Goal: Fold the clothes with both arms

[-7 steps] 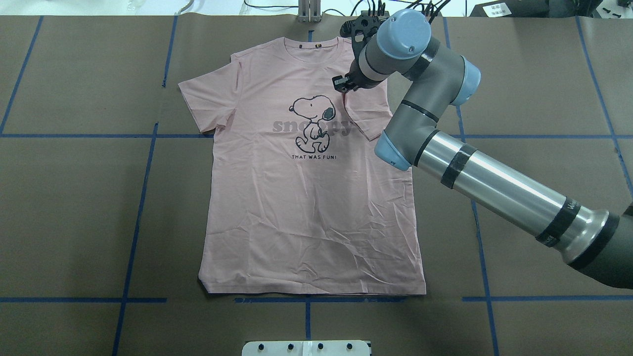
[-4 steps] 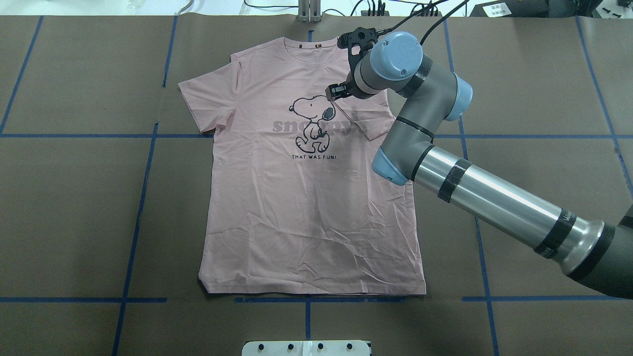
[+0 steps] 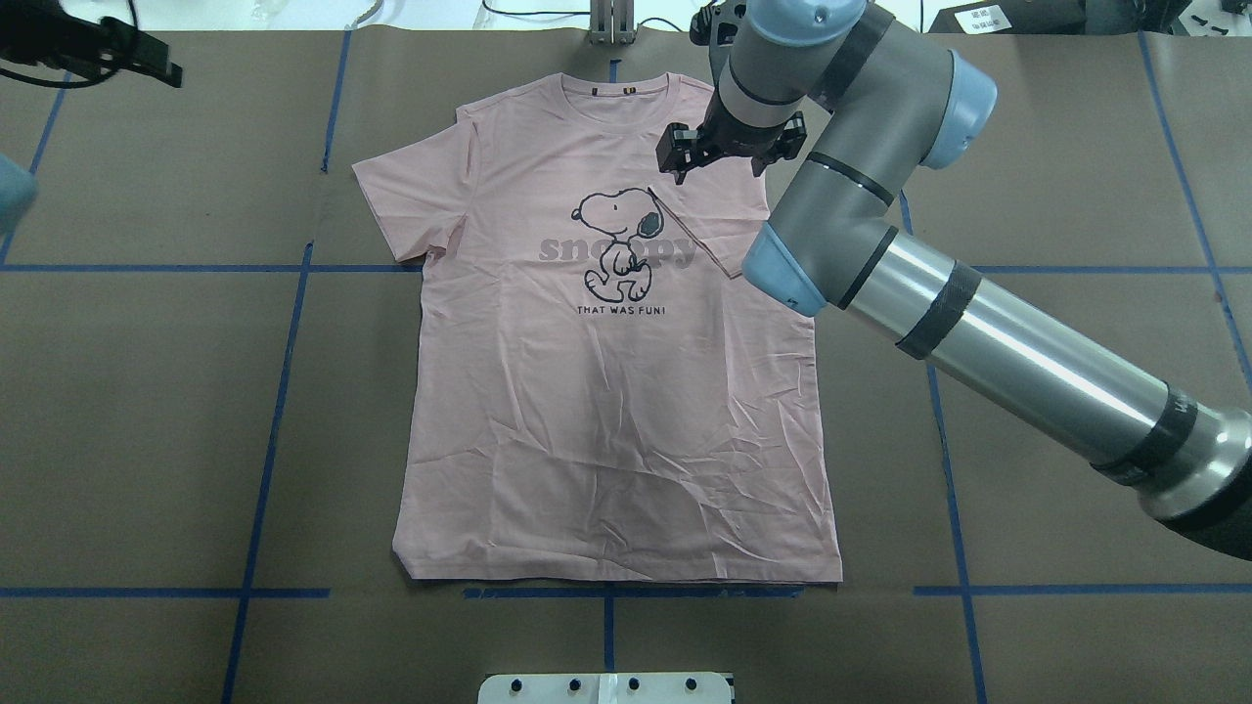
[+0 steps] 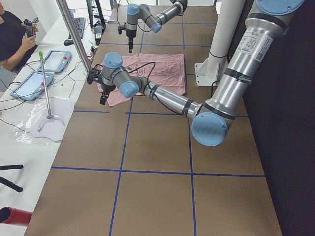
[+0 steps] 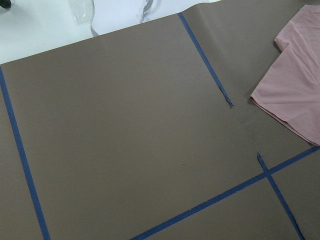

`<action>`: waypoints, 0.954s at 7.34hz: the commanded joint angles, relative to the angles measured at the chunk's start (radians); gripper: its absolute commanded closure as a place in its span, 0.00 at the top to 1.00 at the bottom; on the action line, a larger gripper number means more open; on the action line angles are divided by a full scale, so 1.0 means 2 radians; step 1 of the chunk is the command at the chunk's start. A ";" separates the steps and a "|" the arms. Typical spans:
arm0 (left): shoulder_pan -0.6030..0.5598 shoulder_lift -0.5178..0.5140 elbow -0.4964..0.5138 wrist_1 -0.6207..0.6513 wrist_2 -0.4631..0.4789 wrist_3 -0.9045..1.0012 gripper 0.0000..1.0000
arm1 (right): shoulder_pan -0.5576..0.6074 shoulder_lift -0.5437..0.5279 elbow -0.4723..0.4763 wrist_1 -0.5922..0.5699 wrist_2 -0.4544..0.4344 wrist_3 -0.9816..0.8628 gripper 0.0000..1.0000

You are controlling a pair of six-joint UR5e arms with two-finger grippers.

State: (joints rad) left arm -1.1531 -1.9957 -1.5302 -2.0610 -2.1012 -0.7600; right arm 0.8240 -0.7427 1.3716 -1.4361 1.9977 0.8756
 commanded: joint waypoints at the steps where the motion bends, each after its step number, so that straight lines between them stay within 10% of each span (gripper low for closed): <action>1: 0.082 -0.039 0.091 -0.119 0.107 -0.150 1.00 | 0.021 -0.025 0.036 -0.036 0.007 0.003 1.00; 3: 0.138 -0.101 0.223 -0.173 0.203 -0.154 0.98 | 0.025 -0.040 0.038 -0.007 0.013 0.014 1.00; 7: 0.159 -0.116 0.267 -0.189 0.220 -0.151 0.89 | 0.044 -0.044 0.037 -0.006 0.036 0.012 1.00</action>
State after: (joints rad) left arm -0.8391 -2.2177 -1.0184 -2.4341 -1.6686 -1.0645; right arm 0.9072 -0.8296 1.4469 -1.4488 2.0664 0.9006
